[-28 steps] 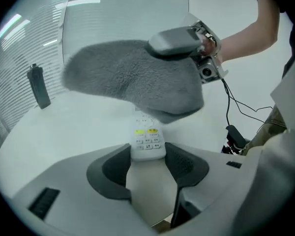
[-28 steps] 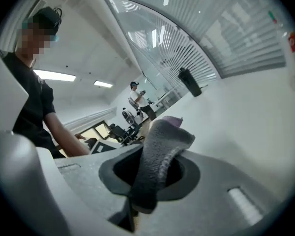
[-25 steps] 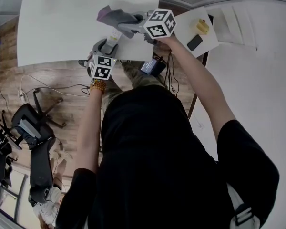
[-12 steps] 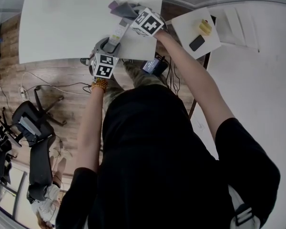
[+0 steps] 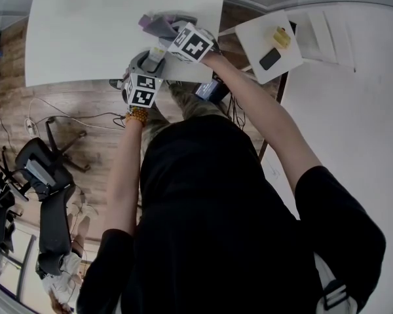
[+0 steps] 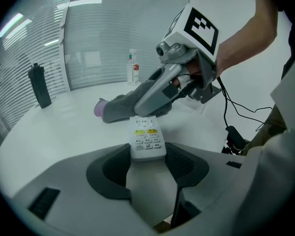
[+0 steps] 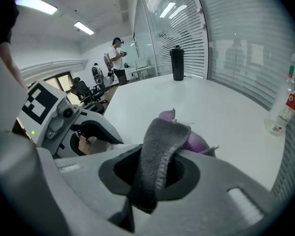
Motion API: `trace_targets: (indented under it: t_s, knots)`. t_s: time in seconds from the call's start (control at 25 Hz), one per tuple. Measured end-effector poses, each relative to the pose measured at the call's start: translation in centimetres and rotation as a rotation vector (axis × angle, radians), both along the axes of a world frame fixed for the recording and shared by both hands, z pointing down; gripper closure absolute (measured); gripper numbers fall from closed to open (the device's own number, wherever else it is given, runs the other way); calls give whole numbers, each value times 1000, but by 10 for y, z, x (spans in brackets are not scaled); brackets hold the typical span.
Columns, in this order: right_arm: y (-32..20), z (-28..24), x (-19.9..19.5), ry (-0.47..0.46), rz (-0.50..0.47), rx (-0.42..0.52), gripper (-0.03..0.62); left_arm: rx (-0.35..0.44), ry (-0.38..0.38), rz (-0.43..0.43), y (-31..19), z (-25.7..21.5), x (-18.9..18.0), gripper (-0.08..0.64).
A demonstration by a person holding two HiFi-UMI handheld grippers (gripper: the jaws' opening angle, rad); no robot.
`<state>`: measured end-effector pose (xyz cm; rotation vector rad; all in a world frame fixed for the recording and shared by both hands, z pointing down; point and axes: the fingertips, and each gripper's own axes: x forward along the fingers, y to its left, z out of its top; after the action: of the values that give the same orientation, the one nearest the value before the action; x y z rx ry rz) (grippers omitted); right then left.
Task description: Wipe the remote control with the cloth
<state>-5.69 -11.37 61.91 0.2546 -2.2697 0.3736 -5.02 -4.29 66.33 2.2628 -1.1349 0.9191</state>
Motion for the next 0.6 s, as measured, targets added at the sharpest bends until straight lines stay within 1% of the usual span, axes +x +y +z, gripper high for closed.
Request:
trace_targets:
  t_s: [0.08,0.16,0.2,0.28,0.4,0.48,0.52,0.6]
  knots:
    - [1,-1,-2,34,18,41,522,-1,-6,0,0,1,1,341]
    - [1,-2,-5,69,5,92,522,1,-11,-1,0,2,0,341]
    - [3,-3,-5,81,-4,105,522,1,-11,-1,0,2,1,341]
    - [9,-6,-6,81,-13,97,522,0,-11,0,-1,2,1,341]
    - [27,-7,-14,46,-27,53,525,-1,-12,2,-1,2,0,341]
    - [37,-5,-18,26,-23,3,525,-1,-10,3,-1,2,1,341]
    - [40,-4,-19,16,-20,-40,526,1,-9,4,-1,2,1,341]
    - [46,-1,-21,0,-31,-154,525,10,-8,6,-3,1,1,341]
